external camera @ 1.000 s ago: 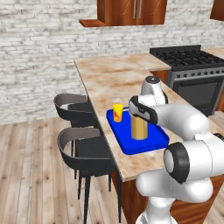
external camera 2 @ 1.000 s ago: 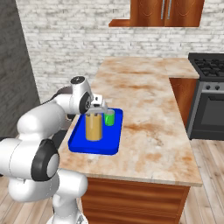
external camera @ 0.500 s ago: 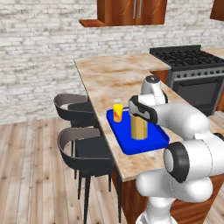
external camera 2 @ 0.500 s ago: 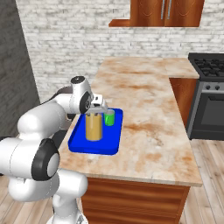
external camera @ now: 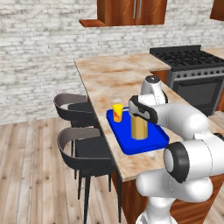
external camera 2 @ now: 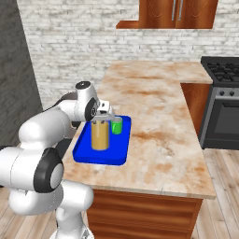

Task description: There is a tray on the dining counter. Grab the cup, mug, and pitcher and place them on the tray. The pitcher may be placed next to the tray if it cannot fit the tray.

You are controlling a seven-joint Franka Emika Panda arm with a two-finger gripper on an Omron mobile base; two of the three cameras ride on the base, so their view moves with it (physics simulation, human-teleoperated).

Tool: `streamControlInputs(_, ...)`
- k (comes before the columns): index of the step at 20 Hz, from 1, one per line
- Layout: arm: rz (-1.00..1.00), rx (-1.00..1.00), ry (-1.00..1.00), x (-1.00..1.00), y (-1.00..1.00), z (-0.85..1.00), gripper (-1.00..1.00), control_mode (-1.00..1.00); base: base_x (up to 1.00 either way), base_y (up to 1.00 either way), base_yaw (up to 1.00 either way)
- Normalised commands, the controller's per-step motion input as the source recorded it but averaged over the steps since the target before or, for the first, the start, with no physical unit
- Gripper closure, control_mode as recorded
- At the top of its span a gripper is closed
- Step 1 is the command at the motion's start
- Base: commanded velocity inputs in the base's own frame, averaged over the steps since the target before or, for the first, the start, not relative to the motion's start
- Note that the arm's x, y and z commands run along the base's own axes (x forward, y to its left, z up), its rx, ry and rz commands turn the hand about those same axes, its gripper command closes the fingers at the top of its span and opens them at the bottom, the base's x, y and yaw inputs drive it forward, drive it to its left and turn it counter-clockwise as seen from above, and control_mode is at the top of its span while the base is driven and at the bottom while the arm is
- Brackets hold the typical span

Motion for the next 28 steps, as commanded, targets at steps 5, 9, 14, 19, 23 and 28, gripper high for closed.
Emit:
streamControlInputs(5, 0.0, 0.0, 0.0, 0.0, 0.0, 0.0, -1.0, -1.0, 0.0, 0.0, 0.0)
streamControlInputs(9, 0.0, 0.0, 0.0, 0.0, 0.0, 0.0, -1.0, -1.0, 0.0, 0.0, 0.0)
streamControlInputs(14, 0.0, 0.0, 0.0, -0.07, 0.0, -0.01, -1.0, -1.0, 0.0, 0.0, 0.0)
streamControlInputs(19, 0.0, 0.0, 0.0, -0.52, -0.13, 0.0, -1.0, -1.0, 0.0, 0.0, 0.0)
streamControlInputs(23, 0.0, 0.0, 0.0, -0.27, -0.14, 0.0, -1.0, -1.0, 0.0, 0.0, 0.0)
streamControlInputs(28, -0.03, 0.0, 0.0, -0.03, -0.09, 0.13, -1.0, -1.0, 0.0, 0.0, 0.0)
